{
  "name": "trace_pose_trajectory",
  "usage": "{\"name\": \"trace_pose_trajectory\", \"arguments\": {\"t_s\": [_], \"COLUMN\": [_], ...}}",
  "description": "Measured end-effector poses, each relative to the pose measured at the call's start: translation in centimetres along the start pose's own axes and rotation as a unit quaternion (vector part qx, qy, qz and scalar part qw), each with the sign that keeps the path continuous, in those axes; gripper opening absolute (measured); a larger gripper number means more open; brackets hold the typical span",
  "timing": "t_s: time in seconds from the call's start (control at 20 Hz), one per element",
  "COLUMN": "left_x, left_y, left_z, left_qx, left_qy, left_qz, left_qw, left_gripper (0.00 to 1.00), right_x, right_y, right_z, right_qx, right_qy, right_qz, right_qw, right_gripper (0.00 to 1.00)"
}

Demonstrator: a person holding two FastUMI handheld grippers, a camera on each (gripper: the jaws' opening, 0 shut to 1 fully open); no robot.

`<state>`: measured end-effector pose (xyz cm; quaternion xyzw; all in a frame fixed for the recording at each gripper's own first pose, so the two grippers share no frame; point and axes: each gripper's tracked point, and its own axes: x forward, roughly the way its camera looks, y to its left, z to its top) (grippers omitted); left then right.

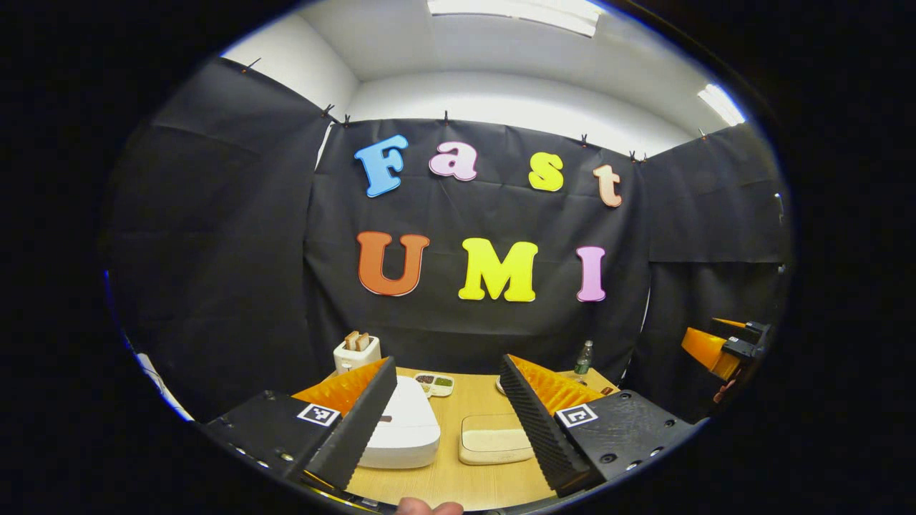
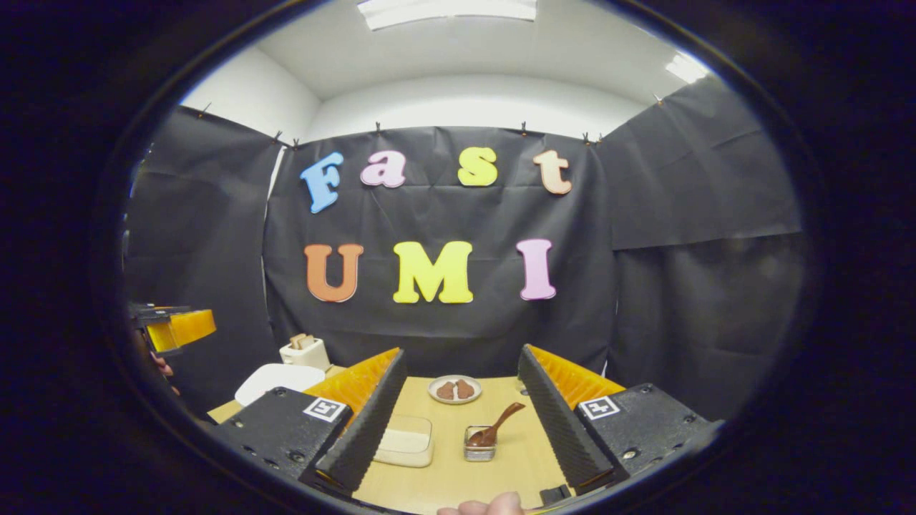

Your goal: Close the left gripper, press the button to open the rice cooker; take a wooden spoon from the chopstick holder with the right hand, scoop a spoonful of rice and pour it into the rice cooker, then put the wooden spoon back into the chopstick holder.

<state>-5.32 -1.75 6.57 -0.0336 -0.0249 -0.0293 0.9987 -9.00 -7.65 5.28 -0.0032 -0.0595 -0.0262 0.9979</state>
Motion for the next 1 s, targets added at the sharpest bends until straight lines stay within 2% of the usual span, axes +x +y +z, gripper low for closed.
{"name": "trace_pose_trajectory", "arguments": {"t_s": [0.3, 0.55, 1.0], "left_x": [-3.9, -5.1, -6.0], "left_y": [-1.4, -1.9, -3.1], "left_z": [-1.2, -1.4, -1.9], "left_qx": [-0.002, 0.025, 0.026], "left_qy": [0.002, -0.008, -0.006], "left_qz": [-0.002, -0.012, -0.025], "left_qw": [1.000, 1.000, 0.999], "left_gripper": [0.94, 0.94, 0.94], "right_x": [-3.8, -5.6, -5.3], "right_y": [2.0, 1.5, 1.6], "right_z": [-2.1, -3.4, -4.3], "right_qx": [0.008, 0.014, 0.012], "right_qy": [0.018, 0.024, 0.033], "right_qz": [0.005, -0.007, -0.003], "right_qw": [1.000, 1.000, 0.999], "right_gripper": [0.99, 1.00, 1.00]}}
